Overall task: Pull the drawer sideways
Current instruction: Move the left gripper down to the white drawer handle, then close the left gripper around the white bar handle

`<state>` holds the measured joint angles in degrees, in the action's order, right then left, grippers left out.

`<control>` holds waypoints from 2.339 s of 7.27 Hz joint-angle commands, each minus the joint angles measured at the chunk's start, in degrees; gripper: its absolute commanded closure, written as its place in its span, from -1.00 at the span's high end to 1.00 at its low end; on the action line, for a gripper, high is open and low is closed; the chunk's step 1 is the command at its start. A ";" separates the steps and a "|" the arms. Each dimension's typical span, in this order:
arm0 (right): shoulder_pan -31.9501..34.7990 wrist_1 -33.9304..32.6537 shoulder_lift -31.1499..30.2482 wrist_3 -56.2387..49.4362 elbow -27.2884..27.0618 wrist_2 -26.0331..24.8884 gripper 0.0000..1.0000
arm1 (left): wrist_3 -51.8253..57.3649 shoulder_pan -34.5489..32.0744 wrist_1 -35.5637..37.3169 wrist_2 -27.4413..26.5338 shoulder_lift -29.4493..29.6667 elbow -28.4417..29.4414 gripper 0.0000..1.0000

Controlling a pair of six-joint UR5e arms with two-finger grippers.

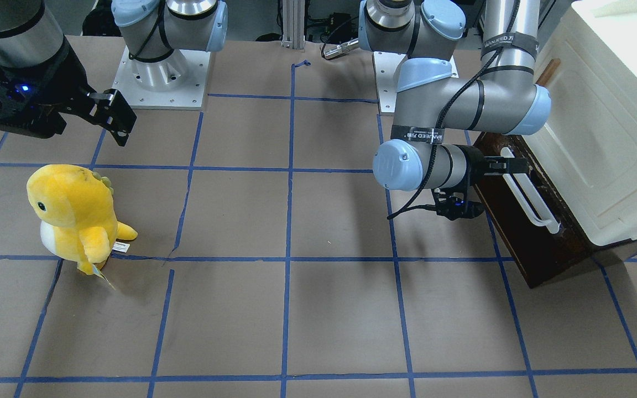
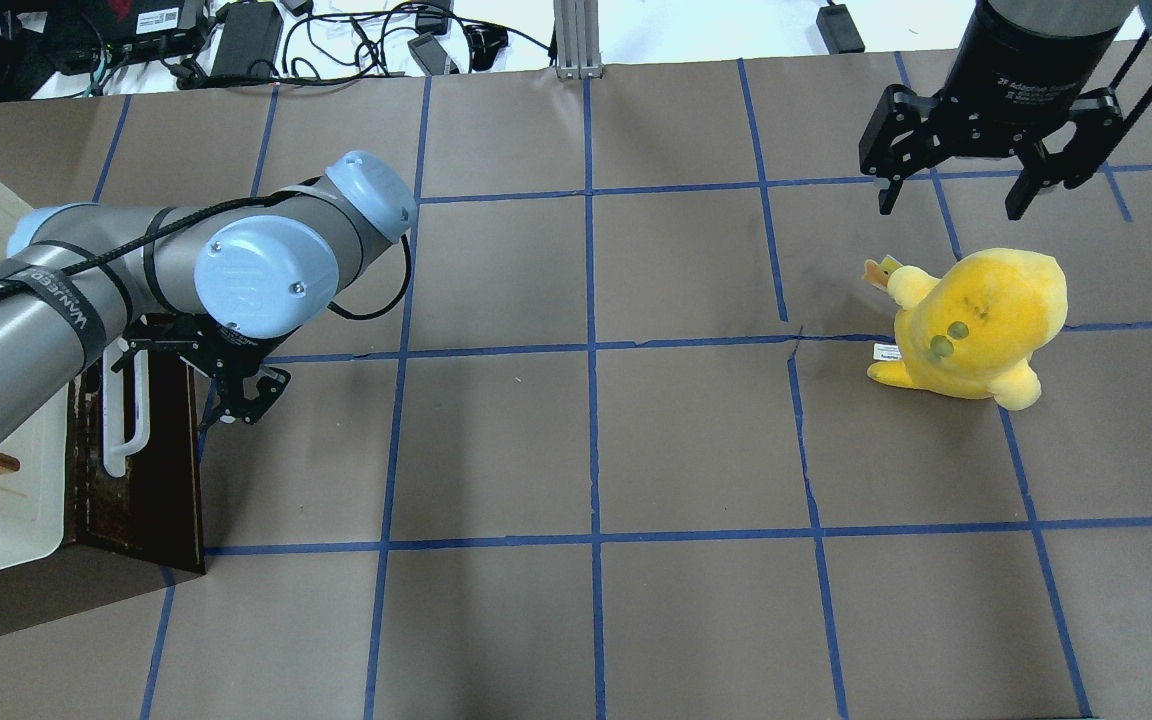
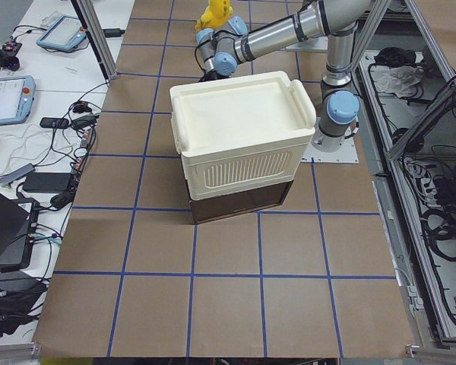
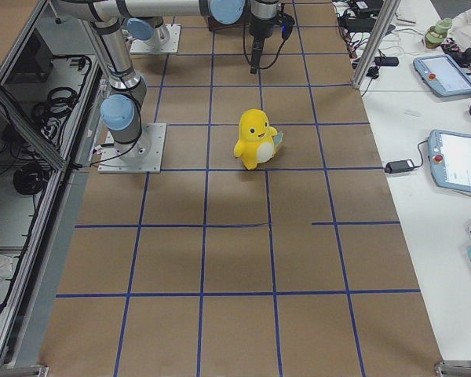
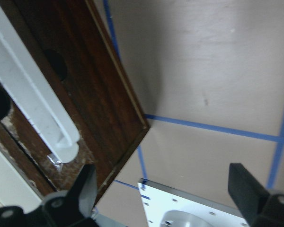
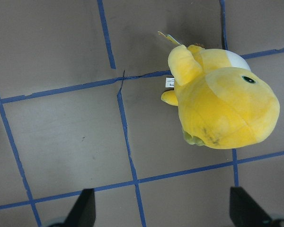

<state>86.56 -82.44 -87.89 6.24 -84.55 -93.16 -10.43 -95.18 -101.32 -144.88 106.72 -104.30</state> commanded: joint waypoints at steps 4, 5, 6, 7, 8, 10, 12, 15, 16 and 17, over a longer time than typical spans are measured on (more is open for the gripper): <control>0.01 0.00 0.00 0.00 0.00 0.00 1.00 | -18.18 0.09 0.16 -7.79 6.03 0.33 1.00; 0.01 0.00 0.00 0.00 0.00 0.00 1.00 | -21.00 0.09 0.07 -7.79 7.08 -0.02 1.00; 0.01 0.00 0.00 0.00 0.00 0.00 1.00 | -21.73 0.09 -0.19 -7.88 7.88 -0.02 1.00; 0.01 0.00 0.00 0.00 0.00 0.00 1.00 | -21.65 0.09 -0.54 -9.88 8.15 -0.11 0.86; 0.01 0.00 0.00 0.00 0.00 0.00 1.00 | -21.65 0.35 -1.68 -10.33 8.41 -0.02 0.80; 0.01 0.00 0.00 0.00 0.00 0.00 1.00 | -21.65 0.53 -3.61 -12.70 8.50 -0.20 0.70; -0.07 0.00 0.00 0.00 0.00 0.00 1.00 | -22.69 0.61 -3.80 -12.71 8.50 -0.20 0.60; 0.01 0.09 0.00 0.00 0.00 0.00 1.00 | -23.84 0.96 -3.80 -12.89 8.94 -0.11 0.35; 0.01 0.00 0.00 0.00 0.00 0.00 1.00 | -23.84 1.14 -3.80 -13.84 8.94 -0.11 0.28; 0.01 0.00 0.00 0.00 0.00 0.00 1.00 | -23.84 1.14 -3.80 -13.94 8.94 -0.20 0.17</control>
<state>86.57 -82.42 -87.89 6.24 -84.55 -93.16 -34.26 -94.13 -105.12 -158.43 115.62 -104.45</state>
